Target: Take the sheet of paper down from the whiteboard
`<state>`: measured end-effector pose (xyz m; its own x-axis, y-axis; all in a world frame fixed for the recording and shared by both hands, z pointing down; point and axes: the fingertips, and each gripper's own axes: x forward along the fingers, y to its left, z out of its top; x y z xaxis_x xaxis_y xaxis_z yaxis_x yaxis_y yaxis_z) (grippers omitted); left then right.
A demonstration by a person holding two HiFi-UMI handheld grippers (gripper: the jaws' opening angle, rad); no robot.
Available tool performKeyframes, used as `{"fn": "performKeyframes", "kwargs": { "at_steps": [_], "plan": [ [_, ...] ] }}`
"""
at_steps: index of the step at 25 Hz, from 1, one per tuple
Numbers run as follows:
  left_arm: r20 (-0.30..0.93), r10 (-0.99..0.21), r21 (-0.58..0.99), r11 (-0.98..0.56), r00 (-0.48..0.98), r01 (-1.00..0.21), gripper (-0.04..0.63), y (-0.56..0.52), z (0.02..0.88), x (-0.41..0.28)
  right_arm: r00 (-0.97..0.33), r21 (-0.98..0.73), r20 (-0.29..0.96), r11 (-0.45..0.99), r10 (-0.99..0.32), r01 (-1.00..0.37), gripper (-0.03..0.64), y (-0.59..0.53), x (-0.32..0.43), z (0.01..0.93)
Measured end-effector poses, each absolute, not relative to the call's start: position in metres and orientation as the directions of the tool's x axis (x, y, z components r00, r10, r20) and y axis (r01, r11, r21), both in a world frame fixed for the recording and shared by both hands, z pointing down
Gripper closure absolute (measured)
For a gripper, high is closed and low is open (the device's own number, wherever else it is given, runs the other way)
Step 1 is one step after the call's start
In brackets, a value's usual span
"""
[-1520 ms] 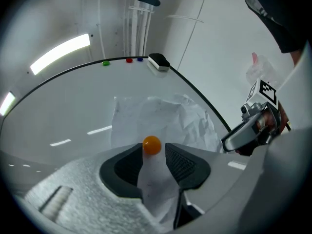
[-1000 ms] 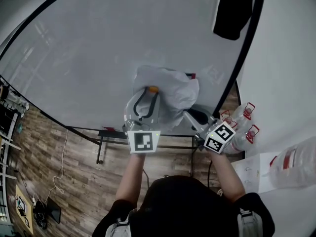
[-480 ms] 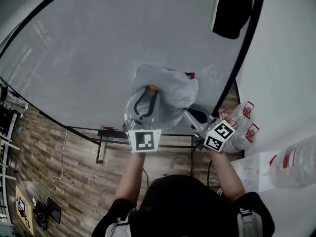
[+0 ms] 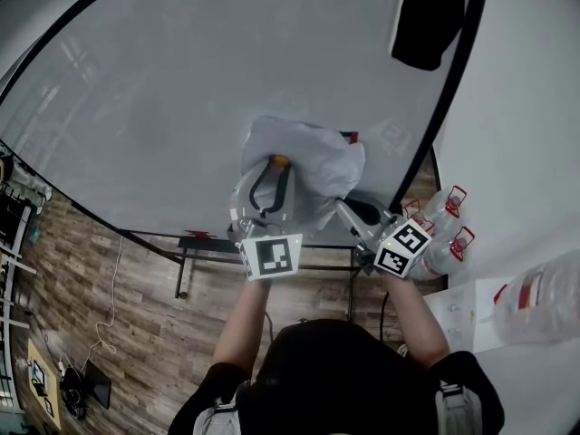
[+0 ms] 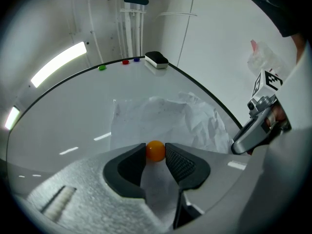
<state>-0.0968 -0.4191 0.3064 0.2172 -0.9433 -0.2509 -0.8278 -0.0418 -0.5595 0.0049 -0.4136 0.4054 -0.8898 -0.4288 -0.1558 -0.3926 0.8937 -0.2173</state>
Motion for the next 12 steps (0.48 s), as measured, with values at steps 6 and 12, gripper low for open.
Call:
{"fn": "performKeyframes", "kwargs": {
  "at_steps": [6, 12],
  "plan": [
    [-0.251, -0.943, -0.561, -0.041, 0.218, -0.827, 0.465, -0.4190, 0.3075, -0.0971, -0.892, -0.223, -0.157, 0.895, -0.425, -0.387, 0.613, -0.4139, 0.0048, 0.4061],
    [-0.245, -0.944, -0.560, -0.049, 0.222, -0.827, 0.465, -0.4186, 0.3105, -0.0985, -0.891, -0.235, -0.156, 0.892, -0.426, -0.385, 0.614, -0.4137, 0.0043, 0.4065]
  ]
}}
